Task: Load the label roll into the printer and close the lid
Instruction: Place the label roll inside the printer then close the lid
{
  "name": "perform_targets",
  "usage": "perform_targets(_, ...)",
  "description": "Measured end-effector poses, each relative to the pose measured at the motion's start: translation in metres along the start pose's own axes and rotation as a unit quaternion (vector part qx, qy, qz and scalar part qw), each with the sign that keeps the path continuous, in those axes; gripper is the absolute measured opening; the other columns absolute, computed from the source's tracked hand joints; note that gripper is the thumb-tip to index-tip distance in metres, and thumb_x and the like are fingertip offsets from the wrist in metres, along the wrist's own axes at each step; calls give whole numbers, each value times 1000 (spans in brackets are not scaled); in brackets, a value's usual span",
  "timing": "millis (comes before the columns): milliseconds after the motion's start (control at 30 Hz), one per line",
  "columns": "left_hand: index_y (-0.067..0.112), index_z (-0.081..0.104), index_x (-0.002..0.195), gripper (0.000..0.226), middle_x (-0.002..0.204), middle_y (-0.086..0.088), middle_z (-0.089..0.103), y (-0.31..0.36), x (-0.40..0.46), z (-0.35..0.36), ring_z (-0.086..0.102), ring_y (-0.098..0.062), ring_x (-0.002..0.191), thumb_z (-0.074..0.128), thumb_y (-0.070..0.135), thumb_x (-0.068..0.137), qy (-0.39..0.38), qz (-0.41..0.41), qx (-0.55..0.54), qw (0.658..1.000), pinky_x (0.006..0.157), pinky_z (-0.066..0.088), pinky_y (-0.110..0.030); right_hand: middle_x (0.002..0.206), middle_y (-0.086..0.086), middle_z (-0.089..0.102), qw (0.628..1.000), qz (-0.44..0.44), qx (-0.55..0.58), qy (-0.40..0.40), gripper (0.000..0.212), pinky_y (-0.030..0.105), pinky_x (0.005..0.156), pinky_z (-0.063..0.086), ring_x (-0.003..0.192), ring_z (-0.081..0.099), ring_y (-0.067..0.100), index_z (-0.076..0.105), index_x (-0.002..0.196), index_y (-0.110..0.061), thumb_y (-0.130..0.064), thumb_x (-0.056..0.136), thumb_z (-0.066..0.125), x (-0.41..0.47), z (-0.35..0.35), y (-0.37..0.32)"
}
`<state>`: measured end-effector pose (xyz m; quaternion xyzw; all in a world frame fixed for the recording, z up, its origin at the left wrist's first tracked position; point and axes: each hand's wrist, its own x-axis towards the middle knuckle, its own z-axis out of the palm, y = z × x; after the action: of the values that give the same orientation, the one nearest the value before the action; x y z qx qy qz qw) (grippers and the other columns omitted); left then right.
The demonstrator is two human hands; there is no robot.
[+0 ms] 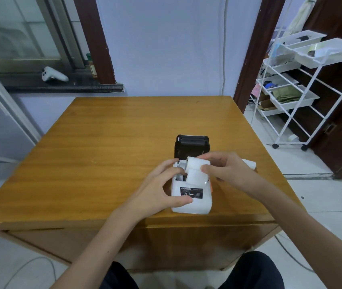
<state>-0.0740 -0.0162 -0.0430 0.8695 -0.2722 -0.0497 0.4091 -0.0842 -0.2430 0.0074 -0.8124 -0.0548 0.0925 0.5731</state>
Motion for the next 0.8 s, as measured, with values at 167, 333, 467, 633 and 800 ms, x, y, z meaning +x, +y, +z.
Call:
perform_targets(167,36,54,102,46,141,15,41,1,3,-1,42,-4,125,66,60,66,9,12,23,1000,96,37,-22,100,5,75,1000,-6,-31,1,23,21,70,59,87,72,8,71,113,-13,-12,92,63,3,-1,0)
perform_targets(333,43,46,89,34,135,21,42,4,0,-3,45,0,119,67,57,66,14,21,22,999,92,39,-21,98,7,76,995,-16,-93,-31,23,45,83,60,92,72,23,74,110,-16,-18,88,69,9,7,0)
perform_targets(467,31,54,96,41,135,22,42,1,1,-1,45,3,119,67,56,66,17,22,21,999,90,38,-18,91,10,73,980,-26,-189,-65,21,38,74,55,84,68,26,73,109,-21,-26,89,68,11,7,-3)
perform_targets(633,31,54,103,46,142,18,40,-1,1,1,41,1,126,66,57,66,12,23,24,999,95,35,-20,97,-1,66,949,-18,-293,-118,26,21,69,40,79,56,10,69,118,-27,-33,96,57,13,4,-7)
perform_targets(800,30,52,109,54,146,12,39,-3,0,3,42,-7,129,65,60,66,14,18,30,999,101,39,-32,105,-3,56,945,-32,-306,-111,32,16,69,35,81,49,3,64,127,-26,-34,99,51,8,5,-2)
